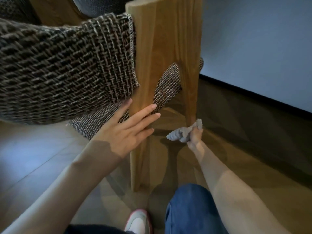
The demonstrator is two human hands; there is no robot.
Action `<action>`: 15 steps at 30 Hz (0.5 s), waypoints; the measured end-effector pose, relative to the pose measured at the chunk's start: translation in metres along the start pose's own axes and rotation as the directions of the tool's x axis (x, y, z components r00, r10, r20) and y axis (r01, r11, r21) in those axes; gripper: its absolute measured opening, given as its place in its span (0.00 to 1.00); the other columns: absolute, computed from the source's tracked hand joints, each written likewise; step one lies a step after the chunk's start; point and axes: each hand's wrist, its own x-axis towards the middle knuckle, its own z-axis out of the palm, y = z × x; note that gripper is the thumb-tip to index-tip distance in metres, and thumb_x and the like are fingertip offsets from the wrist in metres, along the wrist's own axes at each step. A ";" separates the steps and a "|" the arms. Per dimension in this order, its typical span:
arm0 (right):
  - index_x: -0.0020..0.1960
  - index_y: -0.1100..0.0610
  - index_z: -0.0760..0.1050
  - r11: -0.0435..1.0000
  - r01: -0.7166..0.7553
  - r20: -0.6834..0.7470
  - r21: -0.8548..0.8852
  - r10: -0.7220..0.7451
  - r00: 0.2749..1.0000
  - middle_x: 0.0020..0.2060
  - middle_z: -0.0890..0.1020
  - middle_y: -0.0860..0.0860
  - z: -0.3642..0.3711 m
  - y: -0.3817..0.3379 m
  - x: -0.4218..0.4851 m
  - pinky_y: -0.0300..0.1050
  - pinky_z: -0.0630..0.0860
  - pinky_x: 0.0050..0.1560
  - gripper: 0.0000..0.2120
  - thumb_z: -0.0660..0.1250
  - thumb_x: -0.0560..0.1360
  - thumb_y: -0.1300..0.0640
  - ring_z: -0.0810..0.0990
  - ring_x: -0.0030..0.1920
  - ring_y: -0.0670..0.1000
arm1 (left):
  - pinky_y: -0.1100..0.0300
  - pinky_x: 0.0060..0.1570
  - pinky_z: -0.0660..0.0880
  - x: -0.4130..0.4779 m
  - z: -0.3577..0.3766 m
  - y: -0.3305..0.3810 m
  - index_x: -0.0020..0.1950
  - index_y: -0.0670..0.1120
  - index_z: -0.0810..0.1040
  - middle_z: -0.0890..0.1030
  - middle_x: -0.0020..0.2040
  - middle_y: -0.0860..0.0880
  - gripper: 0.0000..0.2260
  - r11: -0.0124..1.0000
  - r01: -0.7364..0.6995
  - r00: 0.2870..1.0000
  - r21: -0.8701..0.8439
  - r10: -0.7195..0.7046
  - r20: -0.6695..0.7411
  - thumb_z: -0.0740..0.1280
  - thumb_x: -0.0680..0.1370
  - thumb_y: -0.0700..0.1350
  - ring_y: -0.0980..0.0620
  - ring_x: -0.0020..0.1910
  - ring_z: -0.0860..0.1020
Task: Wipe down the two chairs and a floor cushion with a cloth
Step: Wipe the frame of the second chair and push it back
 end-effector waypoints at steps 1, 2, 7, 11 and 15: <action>0.53 0.52 0.69 1.000 0.019 -0.039 0.016 -0.018 0.999 0.41 0.73 0.52 0.003 -0.005 -0.005 0.34 0.72 0.27 0.11 0.51 0.83 0.49 0.78 0.31 0.45 | 0.40 0.67 0.60 0.000 -0.002 -0.001 0.57 0.52 0.83 0.75 0.67 0.49 0.23 1.000 -0.009 1.000 -0.016 0.008 -0.023 0.51 0.76 0.40 0.49 0.68 0.71; 0.58 0.54 0.70 0.998 0.051 -0.091 0.019 -0.050 0.995 0.43 0.75 0.53 0.007 -0.012 -0.012 0.33 0.72 0.28 0.11 0.52 0.84 0.52 0.78 0.29 0.42 | 0.40 0.65 0.65 0.001 -0.003 -0.003 0.54 0.54 0.84 0.78 0.64 0.50 0.23 0.999 -0.008 0.998 -0.042 0.006 -0.059 0.52 0.76 0.39 0.51 0.66 0.73; 0.64 0.60 0.65 0.903 0.413 -0.149 -0.120 -0.428 0.892 0.58 0.67 0.55 0.033 -0.051 -0.082 0.44 0.68 0.57 0.13 0.55 0.83 0.55 0.71 0.55 0.53 | 0.52 0.52 0.63 0.000 -0.017 0.001 0.40 0.47 0.82 0.83 0.47 0.48 0.22 0.955 0.170 0.973 -0.242 -0.201 -0.110 0.50 0.79 0.33 0.48 0.52 0.82; 0.62 0.55 0.65 0.760 0.649 -0.061 -0.024 -0.649 0.758 0.57 0.65 0.51 0.057 -0.093 -0.155 0.41 0.73 0.56 0.11 0.61 0.80 0.58 0.73 0.56 0.49 | 0.53 0.43 0.64 -0.002 -0.021 0.006 0.41 0.44 0.78 0.78 0.40 0.46 0.07 0.885 0.289 0.949 -0.364 -0.315 -0.013 0.63 0.73 0.33 0.44 0.42 0.77; 0.59 0.57 0.71 0.536 0.844 0.050 0.016 -0.844 0.534 0.58 0.67 0.58 0.056 -0.123 -0.199 0.29 0.68 0.58 0.12 0.64 0.76 0.66 0.70 0.56 0.36 | 0.54 0.38 0.71 -0.010 -0.020 0.002 0.45 0.46 0.75 0.75 0.40 0.50 0.05 0.687 0.448 0.889 -0.572 -0.411 0.203 0.70 0.74 0.46 0.47 0.40 0.74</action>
